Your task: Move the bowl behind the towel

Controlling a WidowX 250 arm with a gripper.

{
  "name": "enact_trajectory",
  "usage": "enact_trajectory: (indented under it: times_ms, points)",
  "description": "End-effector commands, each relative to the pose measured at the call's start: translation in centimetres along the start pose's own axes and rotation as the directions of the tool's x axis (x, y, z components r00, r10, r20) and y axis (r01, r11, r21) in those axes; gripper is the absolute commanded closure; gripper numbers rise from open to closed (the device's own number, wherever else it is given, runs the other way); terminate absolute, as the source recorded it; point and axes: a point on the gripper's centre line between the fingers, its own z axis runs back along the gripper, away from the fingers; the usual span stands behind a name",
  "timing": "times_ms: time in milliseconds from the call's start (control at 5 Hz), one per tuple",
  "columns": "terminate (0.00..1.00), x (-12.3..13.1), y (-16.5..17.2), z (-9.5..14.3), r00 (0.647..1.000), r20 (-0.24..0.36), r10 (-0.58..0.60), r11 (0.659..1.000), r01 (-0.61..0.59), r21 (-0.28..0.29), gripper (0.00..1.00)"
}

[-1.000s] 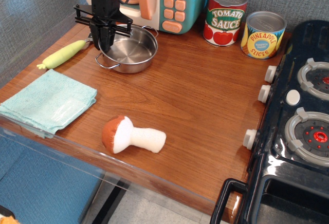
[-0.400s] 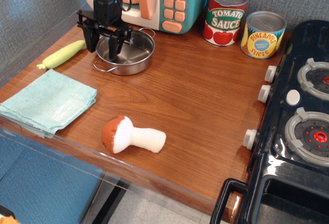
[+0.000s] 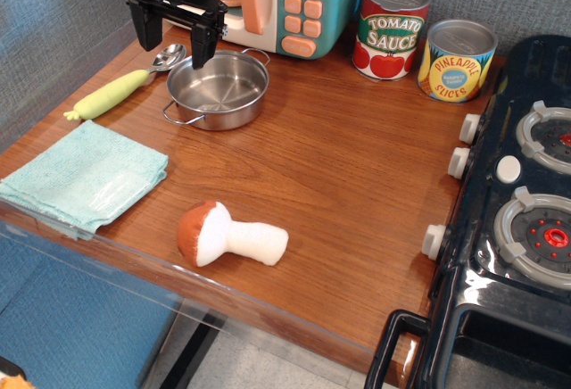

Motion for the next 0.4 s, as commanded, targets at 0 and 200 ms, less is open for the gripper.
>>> enact_trajectory:
  times_ms: [0, 200]
  points:
    - [0.00, 0.03, 0.98, 3.71, 0.997, 0.070, 0.011, 1.000, -0.013, 0.026, 0.00]
    - [1.00, 0.03, 0.98, 3.71, 0.997, 0.070, 0.011, 1.000, -0.013, 0.026, 0.00]
